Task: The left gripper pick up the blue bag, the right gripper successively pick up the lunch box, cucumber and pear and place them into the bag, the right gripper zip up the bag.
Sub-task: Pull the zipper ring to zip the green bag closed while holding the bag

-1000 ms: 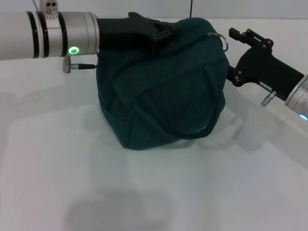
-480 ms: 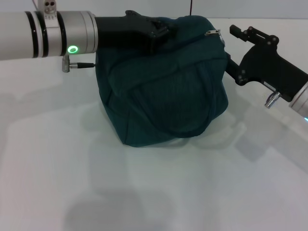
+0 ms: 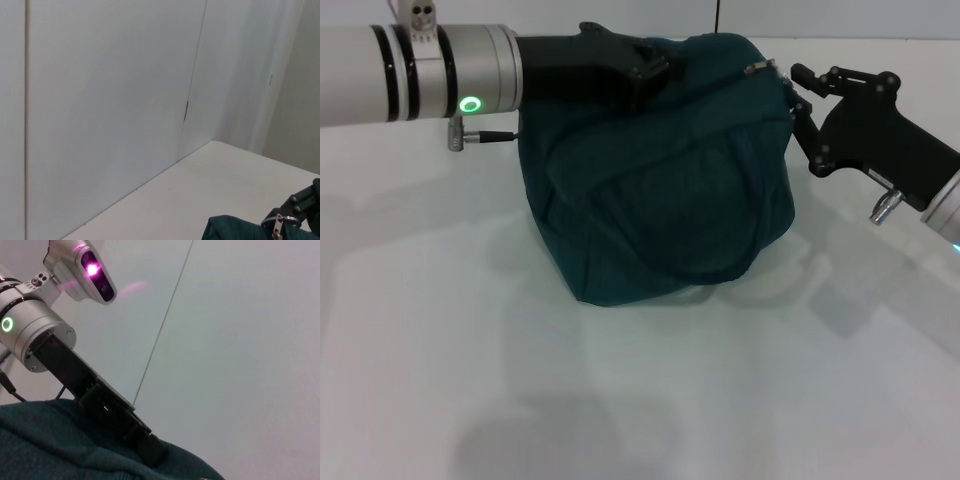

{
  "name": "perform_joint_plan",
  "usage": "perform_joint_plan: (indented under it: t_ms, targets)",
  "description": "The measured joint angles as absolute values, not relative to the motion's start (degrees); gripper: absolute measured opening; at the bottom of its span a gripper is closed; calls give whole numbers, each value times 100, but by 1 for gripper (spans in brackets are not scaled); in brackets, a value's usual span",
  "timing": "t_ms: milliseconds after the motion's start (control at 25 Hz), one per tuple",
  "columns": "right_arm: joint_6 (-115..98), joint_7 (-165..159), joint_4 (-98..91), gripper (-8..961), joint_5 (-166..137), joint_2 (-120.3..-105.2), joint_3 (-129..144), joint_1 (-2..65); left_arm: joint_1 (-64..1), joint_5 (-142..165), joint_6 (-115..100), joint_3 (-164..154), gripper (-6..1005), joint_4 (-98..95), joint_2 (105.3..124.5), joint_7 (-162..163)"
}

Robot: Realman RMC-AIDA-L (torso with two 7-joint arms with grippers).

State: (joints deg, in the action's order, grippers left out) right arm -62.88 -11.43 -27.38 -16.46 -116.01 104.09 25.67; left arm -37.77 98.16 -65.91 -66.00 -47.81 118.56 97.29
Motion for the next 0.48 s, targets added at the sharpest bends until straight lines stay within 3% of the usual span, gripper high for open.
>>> perform_joint_plan:
  t_ms: [40, 480]
  targets:
    - [-6319, -1111, -2739, 169, -1646, -11601, 10410, 2566, -3775, 9816, -6591, -6600, 71, -4781, 11858, 9717]
    - [-6467, -905, -2743, 167, -1643, -11602, 10399, 2562, -3770, 9817, -6591, -6600, 86, -4781, 11872, 9712]
